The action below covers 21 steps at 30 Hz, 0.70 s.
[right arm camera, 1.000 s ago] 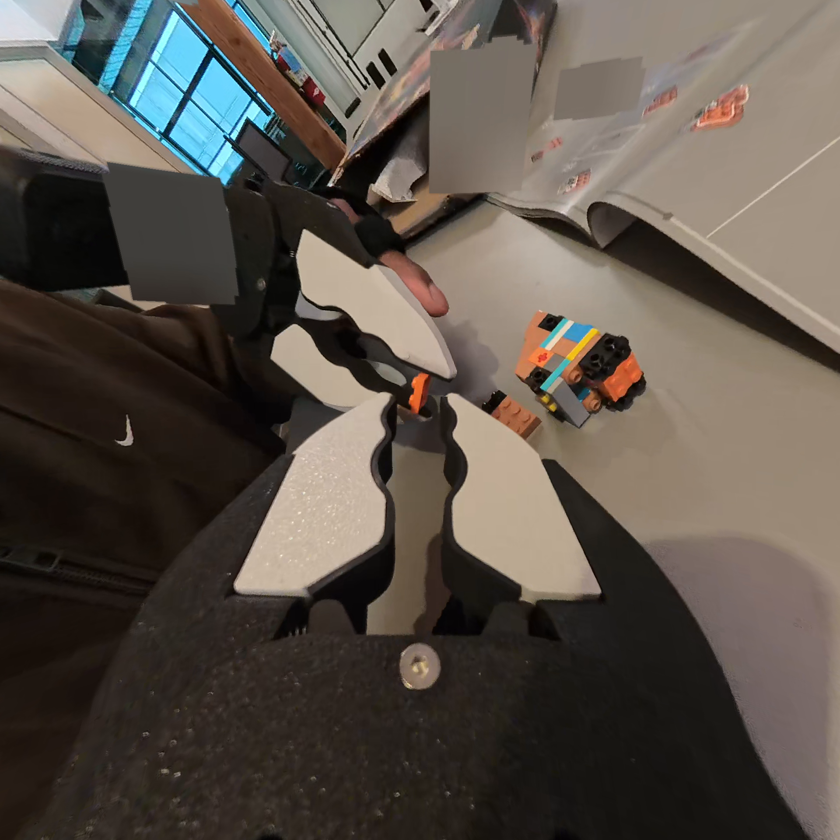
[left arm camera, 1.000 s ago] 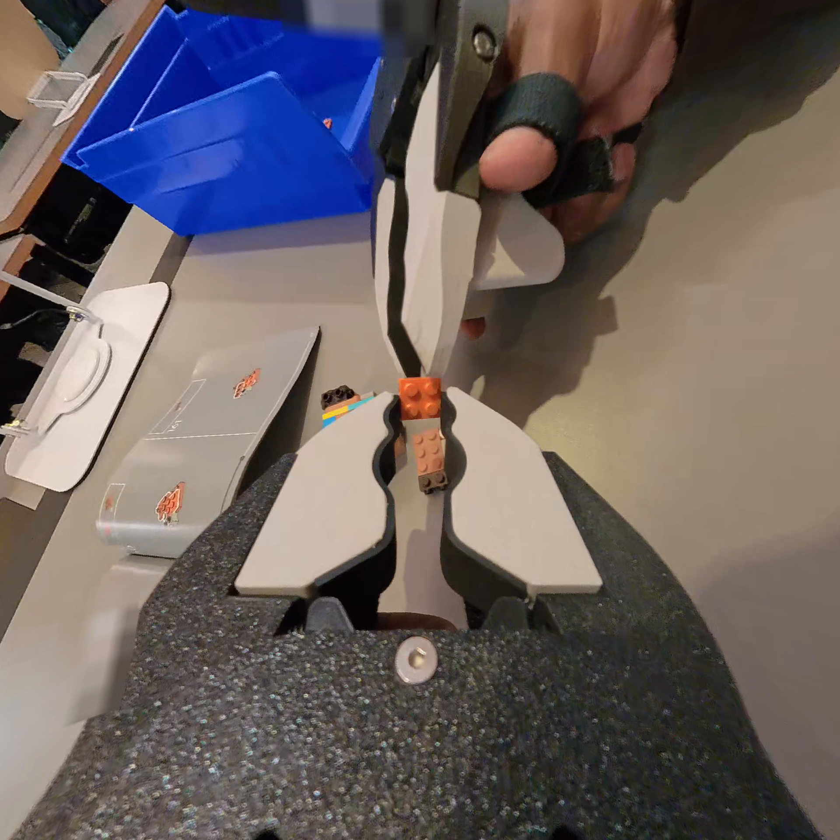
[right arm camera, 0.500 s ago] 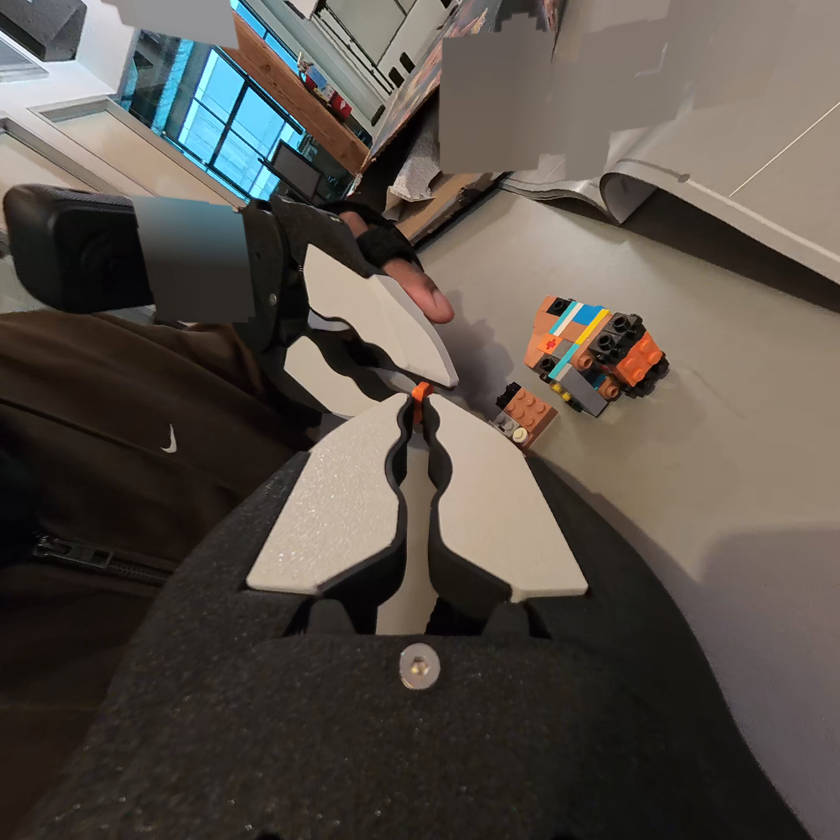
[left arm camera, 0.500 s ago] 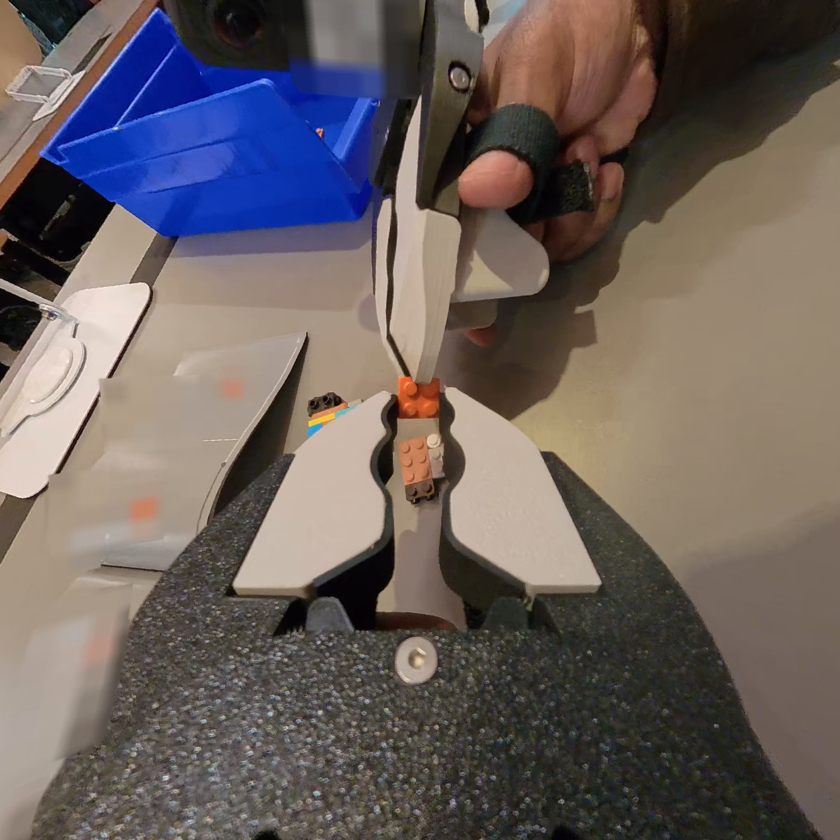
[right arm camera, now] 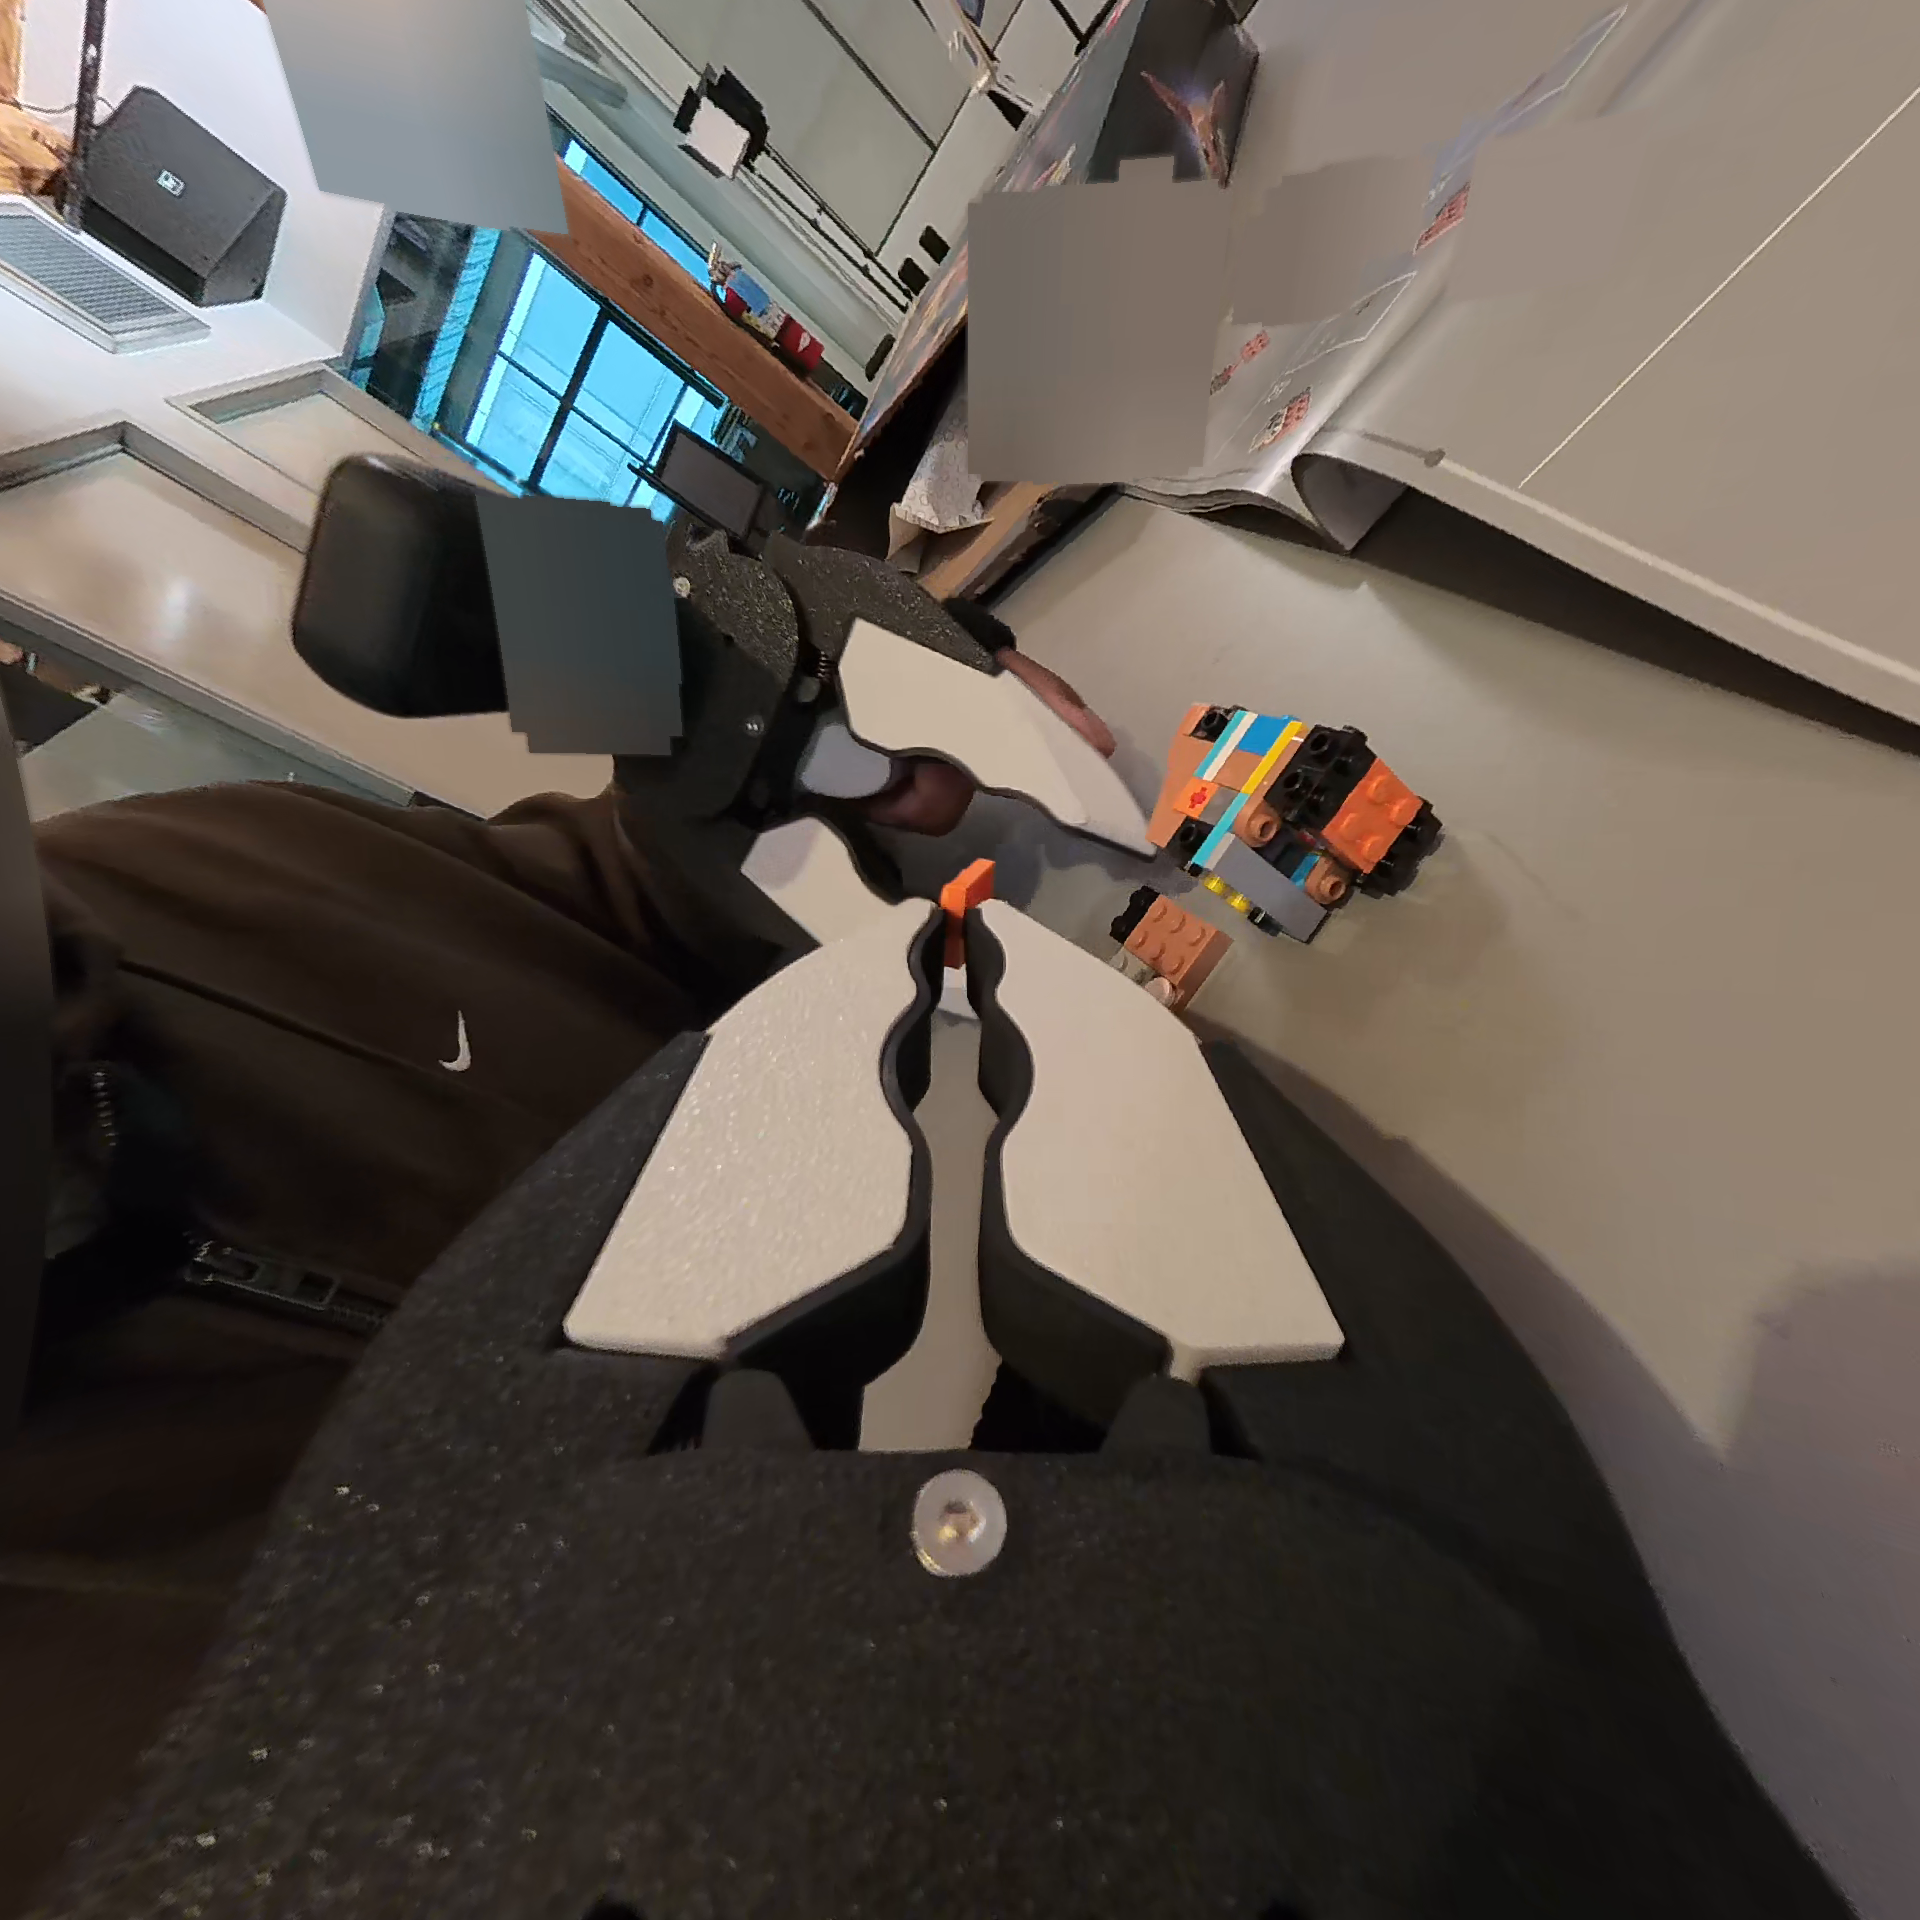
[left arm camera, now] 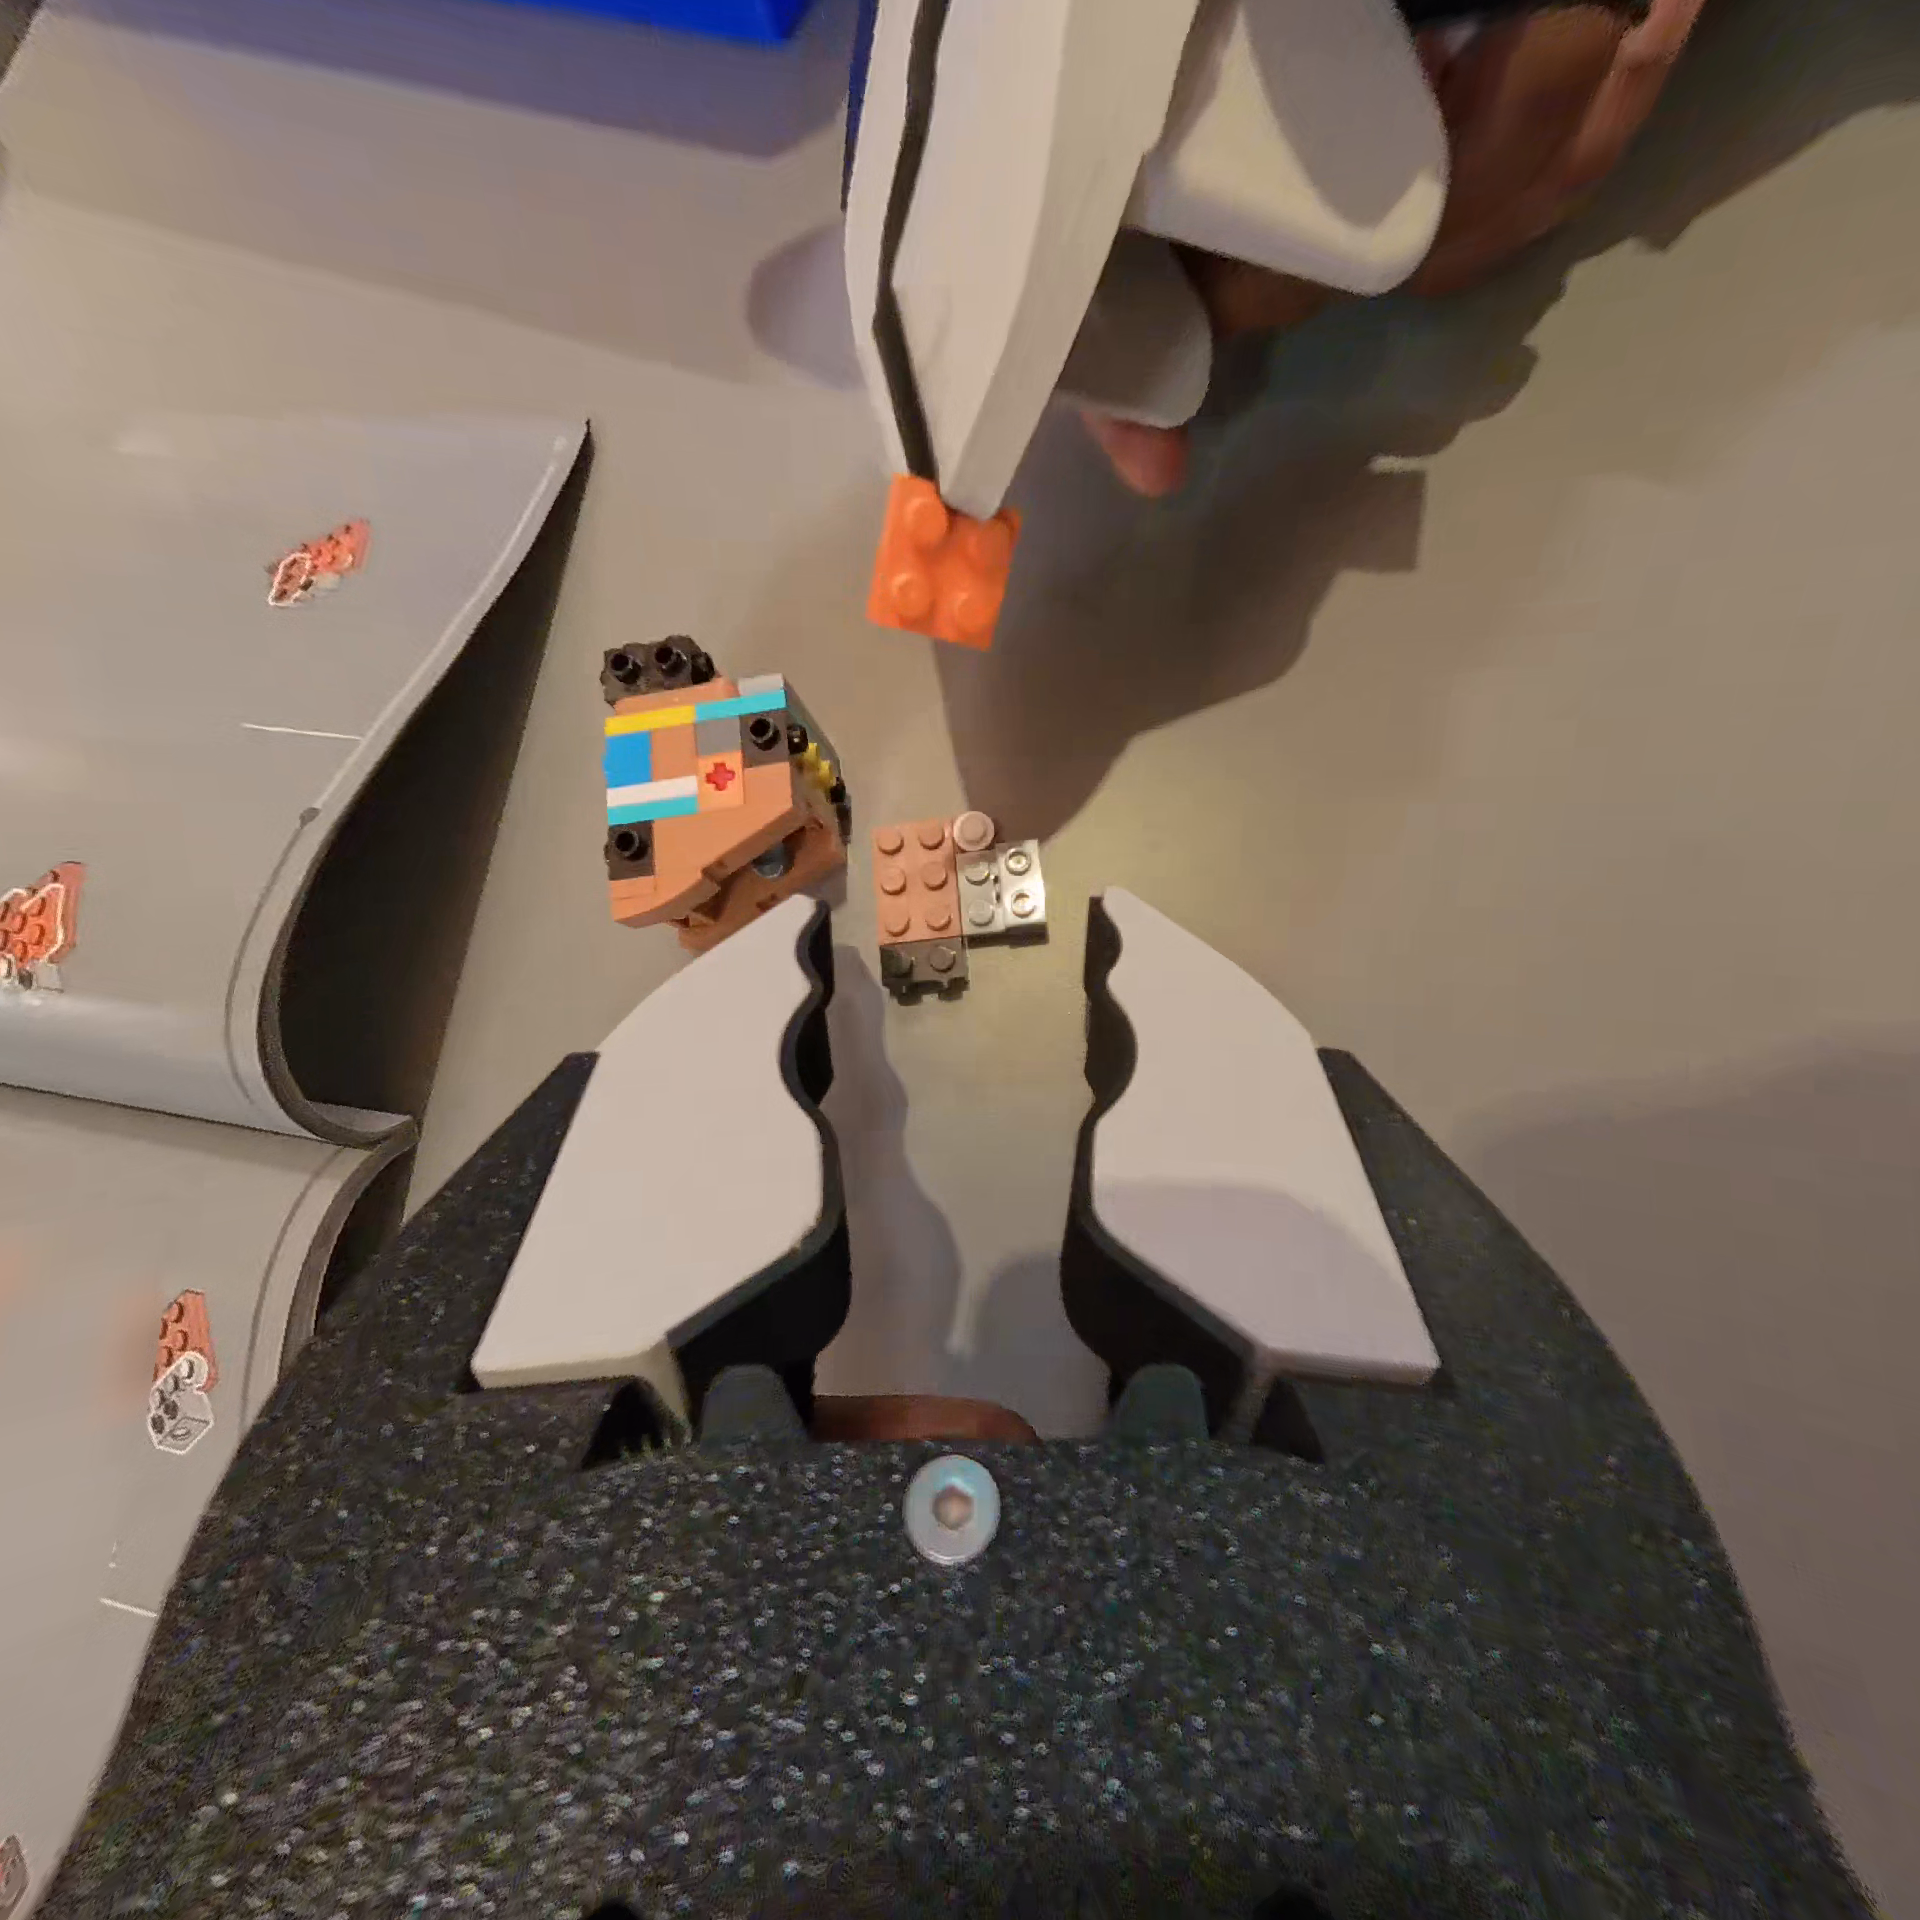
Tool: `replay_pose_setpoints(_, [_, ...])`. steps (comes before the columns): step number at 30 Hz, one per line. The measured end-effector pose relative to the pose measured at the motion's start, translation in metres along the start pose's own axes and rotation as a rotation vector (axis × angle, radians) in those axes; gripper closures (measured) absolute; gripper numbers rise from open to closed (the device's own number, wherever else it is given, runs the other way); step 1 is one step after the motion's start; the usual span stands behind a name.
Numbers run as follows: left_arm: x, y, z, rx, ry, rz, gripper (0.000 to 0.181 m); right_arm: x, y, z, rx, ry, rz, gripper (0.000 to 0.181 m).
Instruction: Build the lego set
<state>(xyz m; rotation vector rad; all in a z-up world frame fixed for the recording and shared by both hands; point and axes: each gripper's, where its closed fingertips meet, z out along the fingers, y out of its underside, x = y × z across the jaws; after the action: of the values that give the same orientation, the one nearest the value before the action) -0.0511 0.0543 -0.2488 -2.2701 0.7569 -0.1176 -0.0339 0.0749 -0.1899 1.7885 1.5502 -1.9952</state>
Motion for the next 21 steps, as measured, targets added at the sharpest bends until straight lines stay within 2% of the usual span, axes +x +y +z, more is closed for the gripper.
replay_pose_setpoints(5, [0.0, 0.003, 0.008, -0.013, -0.009, -0.016, 0.132, 0.002, 0.0, -0.001, 0.003, 0.0, 0.01, 0.178])
replay_pose_setpoints(9, [0.004, 0.001, 0.012, 0.013, 0.012, -0.03, 0.148, 0.002, 0.003, 0.001, -0.007, -0.004, 0.024, 0.178])
replay_pose_setpoints(13, [0.005, -0.002, 0.014, 0.036, 0.027, -0.015, 0.148, 0.002, 0.009, 0.003, -0.033, -0.016, 0.051, 0.178])
replay_pose_setpoints(21, [0.003, -0.024, 0.003, 0.173, 0.011, 0.017, 0.148, 0.004, 0.014, 0.003, -0.055, -0.024, 0.098, 0.178])
